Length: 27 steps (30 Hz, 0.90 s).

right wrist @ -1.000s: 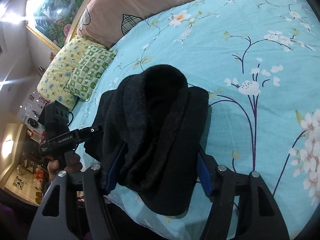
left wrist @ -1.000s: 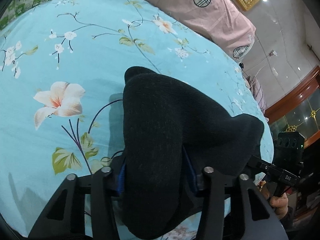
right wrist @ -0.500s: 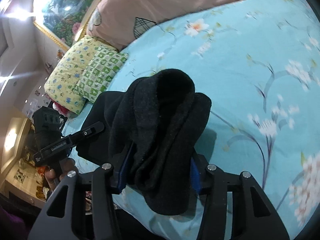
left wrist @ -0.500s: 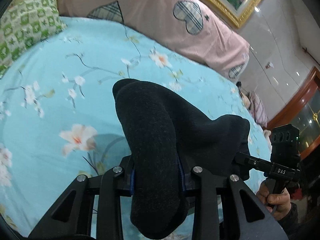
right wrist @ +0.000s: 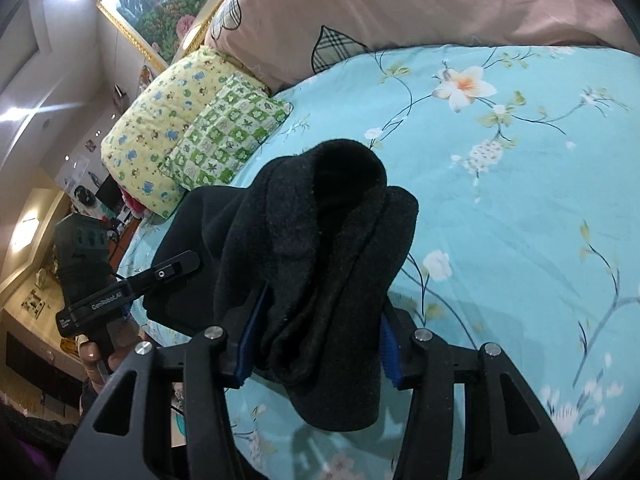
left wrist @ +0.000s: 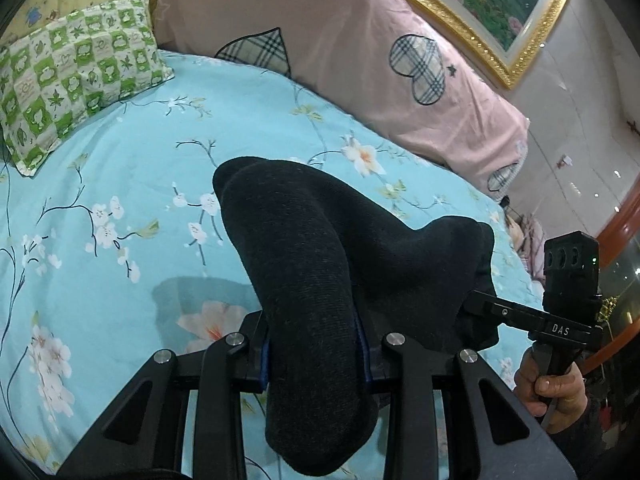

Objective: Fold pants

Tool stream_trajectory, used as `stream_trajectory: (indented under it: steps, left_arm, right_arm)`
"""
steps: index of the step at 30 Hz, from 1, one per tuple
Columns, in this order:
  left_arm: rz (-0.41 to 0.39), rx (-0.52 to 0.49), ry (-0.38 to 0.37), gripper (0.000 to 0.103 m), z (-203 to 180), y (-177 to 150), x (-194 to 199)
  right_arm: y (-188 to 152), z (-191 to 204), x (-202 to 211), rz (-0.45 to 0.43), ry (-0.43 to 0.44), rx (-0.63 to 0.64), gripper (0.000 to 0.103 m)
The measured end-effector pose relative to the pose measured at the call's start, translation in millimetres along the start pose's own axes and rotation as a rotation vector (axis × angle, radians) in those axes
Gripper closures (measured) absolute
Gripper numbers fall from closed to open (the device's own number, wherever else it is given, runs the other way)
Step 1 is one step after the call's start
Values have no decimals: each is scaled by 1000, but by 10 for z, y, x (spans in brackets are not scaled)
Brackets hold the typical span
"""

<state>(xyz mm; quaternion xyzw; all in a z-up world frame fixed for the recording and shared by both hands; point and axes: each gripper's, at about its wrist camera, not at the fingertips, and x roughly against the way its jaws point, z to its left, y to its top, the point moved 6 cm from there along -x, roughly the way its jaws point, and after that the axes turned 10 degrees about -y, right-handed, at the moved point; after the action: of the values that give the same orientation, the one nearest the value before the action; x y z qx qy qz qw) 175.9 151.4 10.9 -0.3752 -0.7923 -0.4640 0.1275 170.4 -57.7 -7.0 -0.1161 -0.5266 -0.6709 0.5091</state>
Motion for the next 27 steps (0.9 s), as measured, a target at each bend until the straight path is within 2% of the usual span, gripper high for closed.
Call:
stream_trajectory:
  steps: [9, 17, 21, 24, 26, 27]
  left_arm:
    - [24, 40, 38, 71, 274, 84, -252]
    - [36, 48, 68, 71, 469, 66, -385]
    - [37, 55, 63, 69, 545, 23, -419]
    - [45, 67, 56, 61, 613, -37, -454]
    - [50, 78, 54, 49, 656, -67, -467]
    - [52, 83, 57, 46, 678, -86, -466]
  right_arm:
    - [125, -101, -405, 60, 11, -8, 52]
    - [169, -171, -614, 75, -3, 2, 51]
    - [180, -226, -675, 67, -9, -2, 44]
    - [151, -290, -730, 73, -13, -5, 40]
    - [128, -348, -762, 76, -23, -7, 35]
    - [119, -374, -771, 76, -29, -7, 32]
